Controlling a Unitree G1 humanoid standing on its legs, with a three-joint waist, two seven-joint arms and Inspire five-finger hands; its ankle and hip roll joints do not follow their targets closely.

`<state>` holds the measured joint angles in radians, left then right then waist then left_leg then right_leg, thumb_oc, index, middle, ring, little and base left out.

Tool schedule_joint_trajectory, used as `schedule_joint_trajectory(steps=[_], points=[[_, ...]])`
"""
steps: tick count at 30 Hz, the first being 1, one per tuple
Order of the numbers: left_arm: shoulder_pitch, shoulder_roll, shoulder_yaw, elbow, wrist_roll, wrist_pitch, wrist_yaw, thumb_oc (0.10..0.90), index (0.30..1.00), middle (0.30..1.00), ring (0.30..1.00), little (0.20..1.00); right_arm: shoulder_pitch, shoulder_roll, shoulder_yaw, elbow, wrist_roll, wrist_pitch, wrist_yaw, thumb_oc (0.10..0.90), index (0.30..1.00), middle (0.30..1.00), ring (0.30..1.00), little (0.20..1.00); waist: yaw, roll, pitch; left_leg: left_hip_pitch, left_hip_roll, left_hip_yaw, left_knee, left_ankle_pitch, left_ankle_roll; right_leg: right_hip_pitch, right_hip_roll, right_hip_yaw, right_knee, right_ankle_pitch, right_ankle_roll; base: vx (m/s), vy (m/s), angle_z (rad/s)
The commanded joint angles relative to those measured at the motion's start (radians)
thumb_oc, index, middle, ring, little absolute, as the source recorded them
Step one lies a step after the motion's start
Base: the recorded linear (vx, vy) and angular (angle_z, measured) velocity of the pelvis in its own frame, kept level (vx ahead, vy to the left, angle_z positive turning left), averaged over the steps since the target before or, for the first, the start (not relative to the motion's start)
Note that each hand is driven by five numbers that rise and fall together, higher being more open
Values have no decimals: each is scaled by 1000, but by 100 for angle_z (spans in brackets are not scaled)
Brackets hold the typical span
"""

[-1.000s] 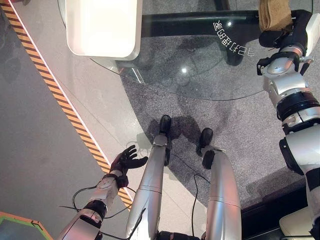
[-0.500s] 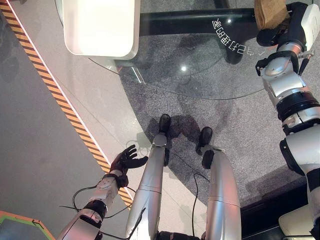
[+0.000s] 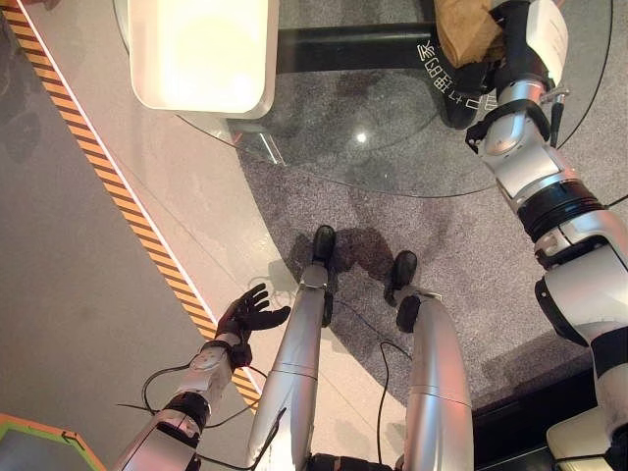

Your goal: Wipe the table with a cloth and put it in the basket.

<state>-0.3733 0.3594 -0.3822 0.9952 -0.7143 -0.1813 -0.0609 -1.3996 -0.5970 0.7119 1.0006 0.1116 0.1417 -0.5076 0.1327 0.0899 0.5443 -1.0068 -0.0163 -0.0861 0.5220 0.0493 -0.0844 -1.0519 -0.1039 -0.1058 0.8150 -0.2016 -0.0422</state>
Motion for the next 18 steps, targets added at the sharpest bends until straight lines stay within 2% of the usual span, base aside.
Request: schedule_joint_trajectory(steps=[1, 10, 18], points=[[31, 2, -2, 5, -6, -23, -2, 800, 900, 900, 900, 900, -69, -19, 70, -145, -68, -76, 39, 100, 300, 300, 300, 200, -4, 52, -24, 32, -27, 83, 71, -128, 75, 35, -6, -37, -123, 73, 23, 0, 0, 0], [17, -5, 5, -7, 8, -18, 15, 800, 900, 900, 900, 900, -37, 10, 85, -227, -93, -76, 114, 100, 300, 300, 300, 200, -8, 42, -24, 26, -22, 82, 61, -120, 71, 33, -1, -39, -132, 75, 24, -4, -2, 0], [20, -11, 8, -11, 12, -20, 19, 800, 900, 900, 900, 900, 2, 29, 100, -289, -105, -81, 189, 100, 300, 300, 300, 200, -12, 43, -24, 30, -20, 87, 45, -114, 70, 33, 2, -39, -147, 76, 23, 0, 0, 0]])
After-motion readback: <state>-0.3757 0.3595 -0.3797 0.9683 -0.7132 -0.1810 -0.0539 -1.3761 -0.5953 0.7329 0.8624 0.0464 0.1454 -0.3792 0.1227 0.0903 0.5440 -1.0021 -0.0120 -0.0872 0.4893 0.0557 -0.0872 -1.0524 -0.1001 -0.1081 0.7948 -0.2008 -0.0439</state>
